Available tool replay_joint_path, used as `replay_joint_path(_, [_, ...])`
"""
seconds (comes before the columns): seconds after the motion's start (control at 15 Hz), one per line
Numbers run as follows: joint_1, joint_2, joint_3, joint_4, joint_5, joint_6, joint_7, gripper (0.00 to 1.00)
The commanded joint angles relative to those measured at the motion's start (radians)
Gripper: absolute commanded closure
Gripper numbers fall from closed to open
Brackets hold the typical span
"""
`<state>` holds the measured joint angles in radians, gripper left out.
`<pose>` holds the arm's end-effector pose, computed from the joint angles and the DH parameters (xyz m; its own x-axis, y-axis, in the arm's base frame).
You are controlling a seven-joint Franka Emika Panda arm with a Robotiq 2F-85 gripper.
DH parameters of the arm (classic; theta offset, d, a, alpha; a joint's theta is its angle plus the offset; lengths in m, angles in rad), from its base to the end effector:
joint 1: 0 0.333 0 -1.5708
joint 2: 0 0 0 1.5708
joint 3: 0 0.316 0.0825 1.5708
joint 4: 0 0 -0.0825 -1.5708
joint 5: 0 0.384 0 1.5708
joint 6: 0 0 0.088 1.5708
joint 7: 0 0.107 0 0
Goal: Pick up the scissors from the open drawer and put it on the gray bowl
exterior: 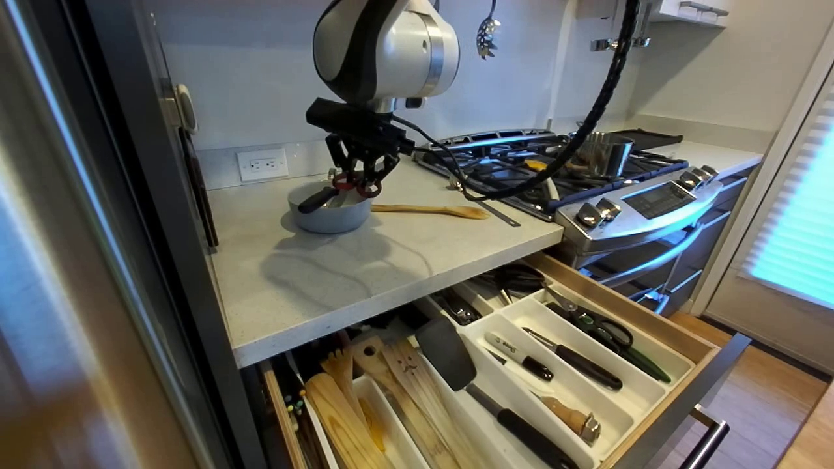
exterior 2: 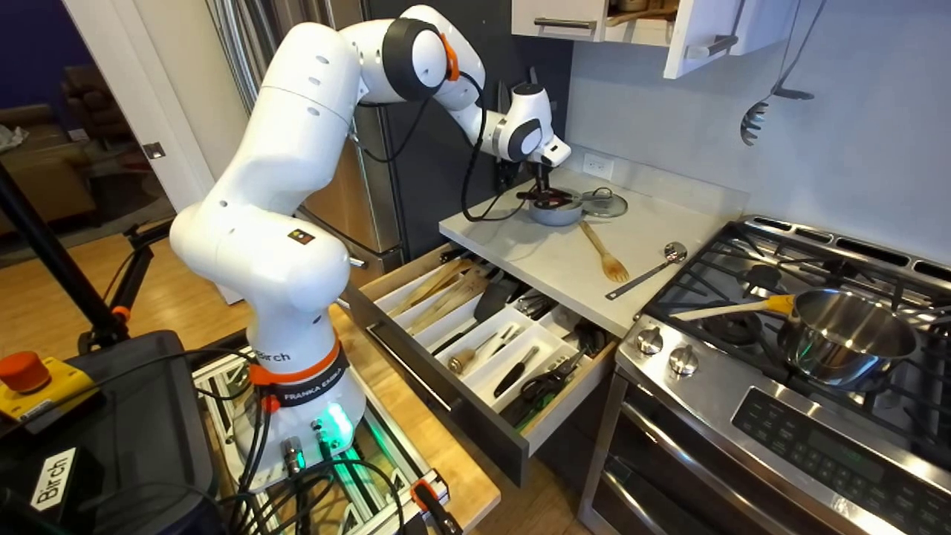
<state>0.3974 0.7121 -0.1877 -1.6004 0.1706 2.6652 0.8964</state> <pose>0.7079 0.1694 0.2569 0.6866 -0.6927 0.2207 -0.6341 -0.7191 -0.2843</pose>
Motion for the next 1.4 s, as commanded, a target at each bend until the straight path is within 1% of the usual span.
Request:
replay_joint_path(0.0, [0.011,0.053,-0.003,0.106,-0.115,-0.055,0.065,0.93])
replay_joint_path(0.2, [0.010,0.077,0.000,0.162,-0.168,-0.089,0.087,0.93])
replay_joint_path(0.53, [-0.009,0.107,0.047,0.232,-0.175,-0.190,0.078,0.93])
replay_joint_path(0.73, [-0.006,0.130,0.050,0.266,-0.187,-0.206,0.084,0.93])
replay_joint_path(1.33, [-0.030,0.214,0.061,0.368,-0.178,-0.222,0.072,0.93])
